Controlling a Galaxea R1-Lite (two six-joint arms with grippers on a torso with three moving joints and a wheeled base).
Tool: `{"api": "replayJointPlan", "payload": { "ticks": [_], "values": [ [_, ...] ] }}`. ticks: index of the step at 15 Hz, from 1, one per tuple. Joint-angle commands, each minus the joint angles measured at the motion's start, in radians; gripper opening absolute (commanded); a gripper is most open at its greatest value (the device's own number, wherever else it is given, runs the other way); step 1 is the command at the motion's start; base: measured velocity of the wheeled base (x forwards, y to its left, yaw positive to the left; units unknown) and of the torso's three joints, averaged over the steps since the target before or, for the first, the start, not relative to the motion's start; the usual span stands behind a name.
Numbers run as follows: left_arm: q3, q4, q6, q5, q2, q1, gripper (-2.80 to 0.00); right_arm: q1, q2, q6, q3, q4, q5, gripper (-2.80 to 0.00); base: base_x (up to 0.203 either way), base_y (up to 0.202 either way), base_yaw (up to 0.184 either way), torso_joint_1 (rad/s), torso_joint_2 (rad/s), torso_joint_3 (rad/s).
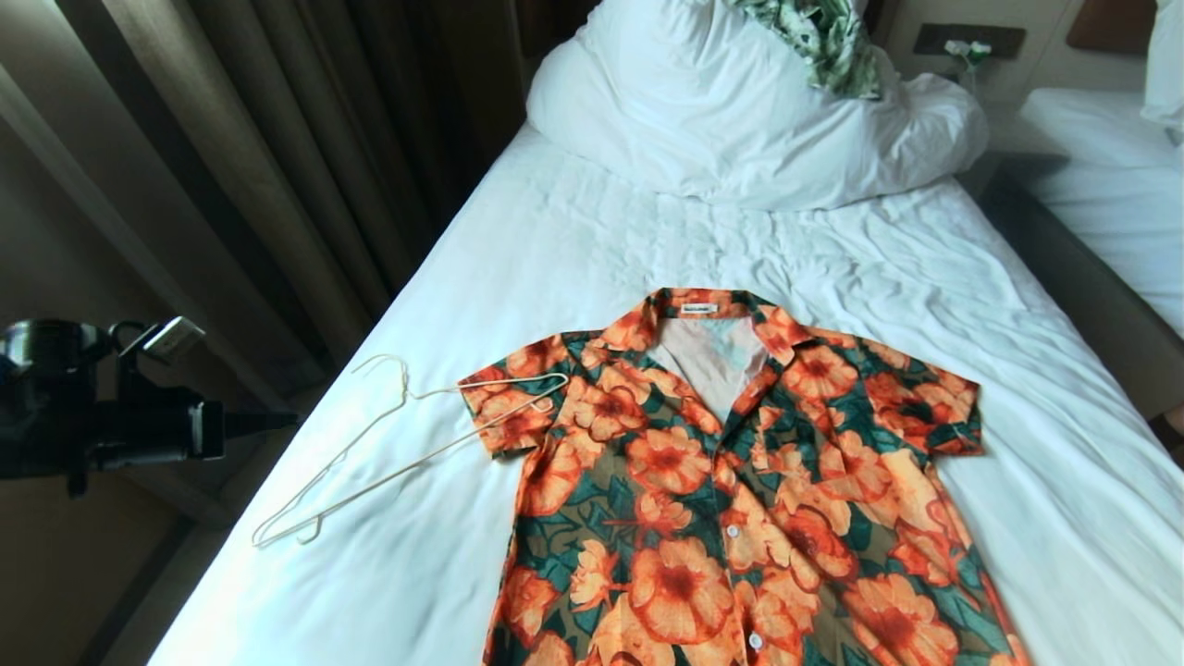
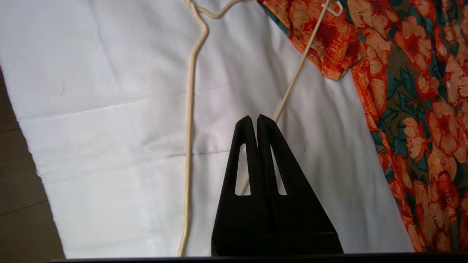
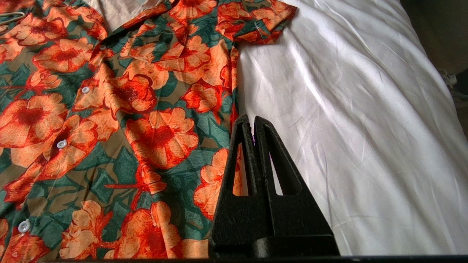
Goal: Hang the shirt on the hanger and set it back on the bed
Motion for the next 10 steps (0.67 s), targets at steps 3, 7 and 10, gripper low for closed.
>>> {"api": "replayJointPlan", "payload": {
  "ticks": [3,7,10],
  "values": [
    [-0.103,0.025,0.04,-0.007,0.173,0.02,0.0,0.0,-0.001,0.0,0.0,0.0,0.0,-2.8,0.0,0.0,0.0,0.0,0.0,0.0],
    [-0.163,0.025,0.053,-0.01,0.267,0.041,0.0,0.0,-0.001,0.0,0.0,0.0,0.0,-2.8,0.0,0.0,0.0,0.0,0.0,0.0],
    [-0.197,0.027,0.053,-0.02,0.313,0.049,0.0,0.0,-0.001,0.0,0.0,0.0,0.0,-2.8,0.0,0.0,0.0,0.0,0.0,0.0]
  ]
}}
